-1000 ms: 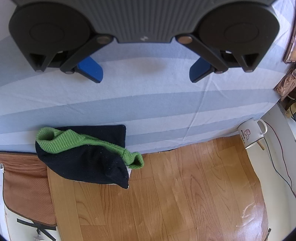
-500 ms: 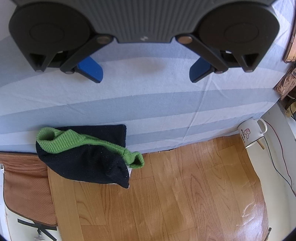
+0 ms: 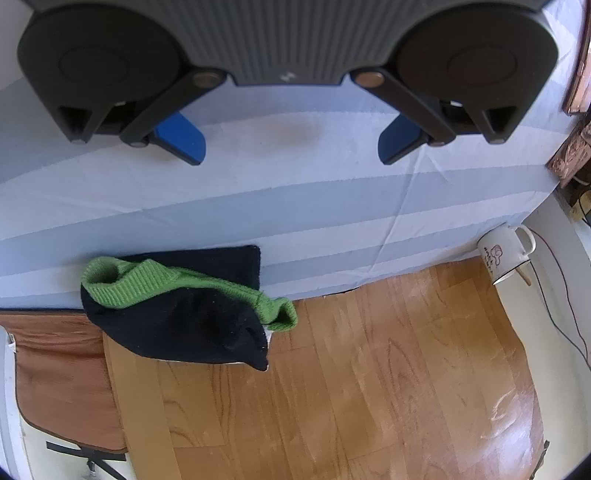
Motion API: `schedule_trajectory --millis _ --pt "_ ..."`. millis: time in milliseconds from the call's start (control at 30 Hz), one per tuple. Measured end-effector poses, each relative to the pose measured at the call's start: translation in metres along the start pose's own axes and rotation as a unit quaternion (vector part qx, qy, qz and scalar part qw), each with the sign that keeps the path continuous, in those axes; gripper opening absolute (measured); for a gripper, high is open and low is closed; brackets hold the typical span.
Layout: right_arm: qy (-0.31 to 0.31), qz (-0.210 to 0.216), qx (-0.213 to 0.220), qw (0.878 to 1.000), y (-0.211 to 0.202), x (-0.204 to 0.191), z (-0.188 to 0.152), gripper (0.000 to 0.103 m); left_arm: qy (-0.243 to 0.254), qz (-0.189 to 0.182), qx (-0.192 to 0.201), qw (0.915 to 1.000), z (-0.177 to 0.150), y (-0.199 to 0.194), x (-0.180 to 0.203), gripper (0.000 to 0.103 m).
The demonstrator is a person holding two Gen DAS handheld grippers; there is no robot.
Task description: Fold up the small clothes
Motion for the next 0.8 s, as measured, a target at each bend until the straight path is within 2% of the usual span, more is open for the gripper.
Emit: schedule_trajectory --millis 600,800 --pt "-0.023 -0.027 -0.012 0.999 0.008 -0.011 -0.009 0.094 0.007 -0.011 0.002 0.9999 0.000 -0.002 0.005 0.103" --pt "-0.026 -0.041 -0.019 0.999 0.011 -0.011 -0.011 0.094 -0.001 -0.025 -0.003 0.9997 0.001 -0.002 0.004 0.103"
Point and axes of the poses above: each gripper's, at about its wrist camera, not at the fingertips, and y roughly the way its jaws point, x to its right, z to its top, the point moved 7 cm from there along y, roughly the way its jaws point, and after that the axes turned 7 degrees about z, right-handed, at the moved point
